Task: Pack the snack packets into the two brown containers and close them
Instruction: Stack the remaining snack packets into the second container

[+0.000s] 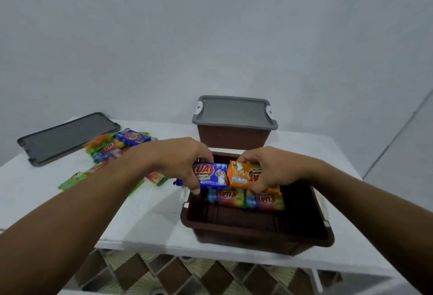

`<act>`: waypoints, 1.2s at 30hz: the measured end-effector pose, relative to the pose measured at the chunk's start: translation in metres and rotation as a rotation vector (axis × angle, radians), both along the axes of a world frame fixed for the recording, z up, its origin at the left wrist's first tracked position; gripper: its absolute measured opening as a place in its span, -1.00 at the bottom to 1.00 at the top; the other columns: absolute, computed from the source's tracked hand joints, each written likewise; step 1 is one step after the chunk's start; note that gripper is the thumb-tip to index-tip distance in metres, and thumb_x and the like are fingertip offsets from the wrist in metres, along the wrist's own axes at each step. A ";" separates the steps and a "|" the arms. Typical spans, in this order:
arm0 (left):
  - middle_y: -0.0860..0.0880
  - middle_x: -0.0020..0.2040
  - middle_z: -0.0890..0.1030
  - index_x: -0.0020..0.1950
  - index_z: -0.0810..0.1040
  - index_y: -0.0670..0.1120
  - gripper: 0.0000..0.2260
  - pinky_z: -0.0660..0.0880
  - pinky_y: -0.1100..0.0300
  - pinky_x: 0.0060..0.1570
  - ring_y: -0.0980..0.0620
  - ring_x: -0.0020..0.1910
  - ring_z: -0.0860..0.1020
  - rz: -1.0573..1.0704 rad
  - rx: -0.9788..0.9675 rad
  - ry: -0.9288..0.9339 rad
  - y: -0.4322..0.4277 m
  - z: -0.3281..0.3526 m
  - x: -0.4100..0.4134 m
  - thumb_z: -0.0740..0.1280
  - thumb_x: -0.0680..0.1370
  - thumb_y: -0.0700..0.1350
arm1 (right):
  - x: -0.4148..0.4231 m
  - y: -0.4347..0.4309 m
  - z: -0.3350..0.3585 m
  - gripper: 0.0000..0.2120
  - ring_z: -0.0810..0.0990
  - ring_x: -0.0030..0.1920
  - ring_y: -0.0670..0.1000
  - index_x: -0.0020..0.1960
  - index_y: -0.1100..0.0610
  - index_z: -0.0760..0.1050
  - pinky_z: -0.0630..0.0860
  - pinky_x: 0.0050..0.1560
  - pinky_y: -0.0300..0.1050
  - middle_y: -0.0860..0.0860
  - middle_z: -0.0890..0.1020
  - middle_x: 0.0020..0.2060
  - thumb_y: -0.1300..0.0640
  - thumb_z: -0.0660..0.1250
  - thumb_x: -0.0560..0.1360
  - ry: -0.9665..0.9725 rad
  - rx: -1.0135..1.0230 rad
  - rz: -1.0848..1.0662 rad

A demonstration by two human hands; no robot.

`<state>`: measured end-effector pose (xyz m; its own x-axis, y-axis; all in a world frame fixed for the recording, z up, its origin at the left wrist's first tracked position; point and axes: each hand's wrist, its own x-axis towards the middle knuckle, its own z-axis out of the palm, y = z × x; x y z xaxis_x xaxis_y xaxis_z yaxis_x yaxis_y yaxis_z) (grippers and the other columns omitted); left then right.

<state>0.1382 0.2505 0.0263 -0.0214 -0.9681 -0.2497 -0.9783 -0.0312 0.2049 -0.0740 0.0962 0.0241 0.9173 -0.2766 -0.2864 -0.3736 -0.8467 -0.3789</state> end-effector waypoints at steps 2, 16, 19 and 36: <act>0.16 0.16 0.54 0.31 0.50 0.12 -0.41 0.54 0.20 0.06 0.16 0.07 0.53 -0.030 0.038 -0.018 -0.011 -0.007 -0.017 0.58 0.35 0.21 | -0.013 -0.006 -0.007 -0.37 0.58 0.00 -0.16 0.30 -0.10 0.46 0.56 0.07 -0.18 -0.15 0.60 0.09 -0.07 0.61 0.30 0.012 -0.036 0.016; -0.04 0.23 0.56 0.43 0.42 0.05 -0.47 0.56 0.02 0.12 -0.04 0.09 0.55 -0.037 0.440 -0.164 -0.050 -0.086 -0.080 0.46 0.49 0.05 | -0.031 -0.009 -0.102 -0.56 0.59 0.09 0.01 0.27 0.04 0.50 0.60 0.14 -0.07 0.01 0.60 0.14 -0.04 0.49 0.45 0.366 -0.102 0.052; -0.05 0.26 0.54 0.44 0.42 0.04 -0.54 0.52 0.03 0.14 -0.06 0.14 0.53 -0.051 0.477 -0.205 -0.054 -0.093 -0.085 0.41 0.55 -0.03 | -0.027 -0.009 -0.110 -0.62 0.62 0.05 0.02 0.22 0.03 0.55 0.62 0.12 0.02 0.01 0.64 0.07 -0.03 0.48 0.44 0.358 -0.141 0.064; -0.06 0.28 0.54 0.42 0.48 0.01 -0.59 0.51 0.07 0.13 -0.05 0.16 0.51 -0.082 0.453 -0.119 -0.054 -0.095 -0.078 0.37 0.58 -0.19 | -0.028 -0.013 -0.102 -0.66 0.59 0.11 -0.03 0.31 -0.01 0.60 0.59 0.19 -0.04 -0.06 0.65 0.15 0.13 0.38 0.54 0.346 0.023 0.100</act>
<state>0.0603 0.1967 -0.0688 -0.0388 -0.7578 -0.6514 -0.9971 -0.0134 0.0749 -0.1024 0.0831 -0.0780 0.7868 -0.1805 -0.5902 -0.3993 -0.8780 -0.2638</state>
